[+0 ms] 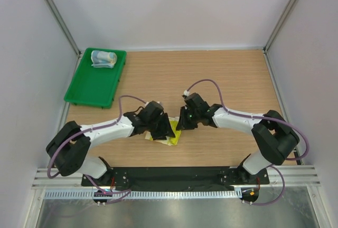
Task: Roll the towels
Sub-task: Roll the towel
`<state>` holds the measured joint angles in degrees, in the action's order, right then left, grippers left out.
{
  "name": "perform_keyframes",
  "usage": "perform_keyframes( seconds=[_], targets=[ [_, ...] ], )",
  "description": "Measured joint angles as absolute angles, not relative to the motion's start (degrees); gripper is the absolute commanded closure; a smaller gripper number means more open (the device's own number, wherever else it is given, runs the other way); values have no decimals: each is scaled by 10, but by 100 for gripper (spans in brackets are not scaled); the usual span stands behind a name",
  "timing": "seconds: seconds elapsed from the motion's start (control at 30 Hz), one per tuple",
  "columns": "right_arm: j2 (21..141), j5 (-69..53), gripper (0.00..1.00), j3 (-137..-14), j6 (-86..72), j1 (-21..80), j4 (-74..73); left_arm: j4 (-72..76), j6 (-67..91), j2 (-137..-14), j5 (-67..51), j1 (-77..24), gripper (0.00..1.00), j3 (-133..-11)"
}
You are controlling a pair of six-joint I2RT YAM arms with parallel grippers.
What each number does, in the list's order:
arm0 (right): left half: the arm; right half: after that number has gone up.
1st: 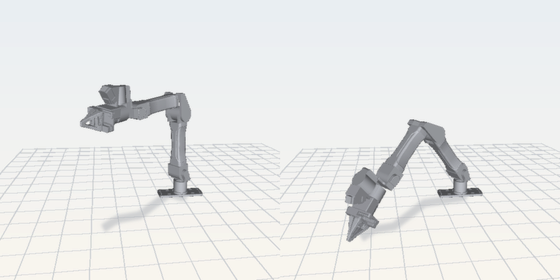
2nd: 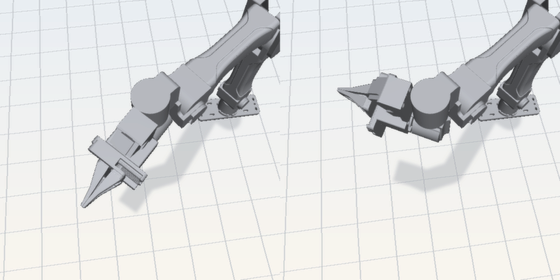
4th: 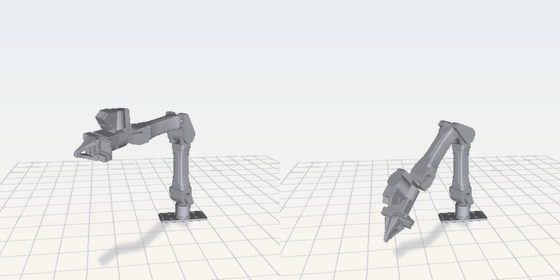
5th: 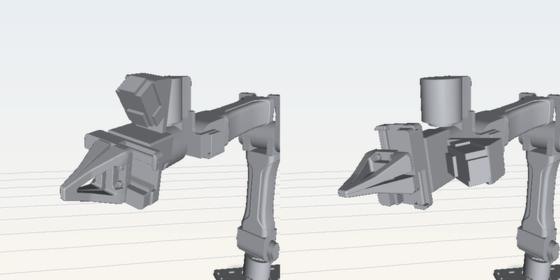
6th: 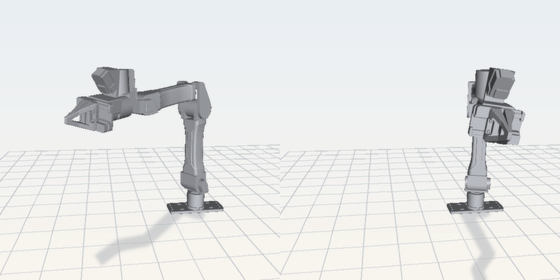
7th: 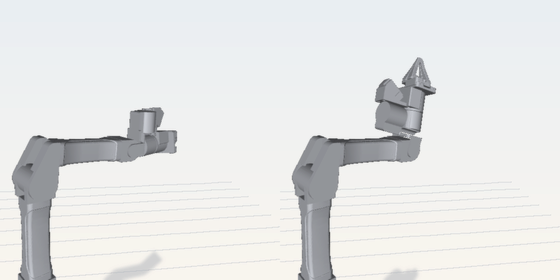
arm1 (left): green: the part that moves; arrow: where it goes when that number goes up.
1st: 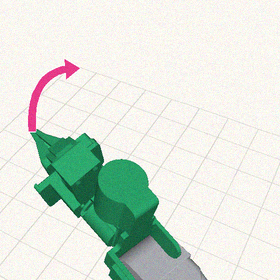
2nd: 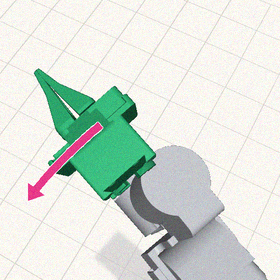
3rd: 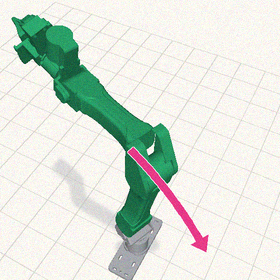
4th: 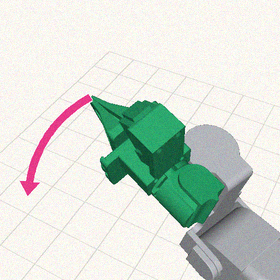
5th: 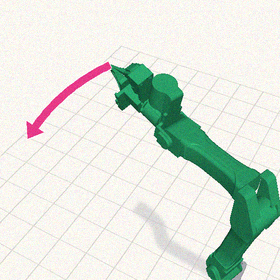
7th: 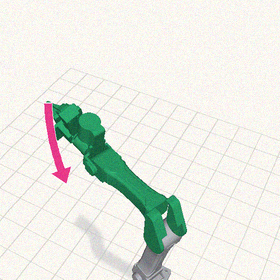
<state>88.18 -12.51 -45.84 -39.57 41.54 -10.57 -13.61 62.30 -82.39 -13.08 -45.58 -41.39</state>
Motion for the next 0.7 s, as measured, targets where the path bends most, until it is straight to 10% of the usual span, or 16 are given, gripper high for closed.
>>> perform_keyframes(
  seconds=[0.43, 0.7],
  targets=[
    [925, -76, 91, -541, -376, 465, -211, -256, 546, -853, 69, -591, 48, -517],
    [933, -75, 88, -548, -376, 466, -226, -271, 540, -883, 96, -612, 82, -517]
  ],
)
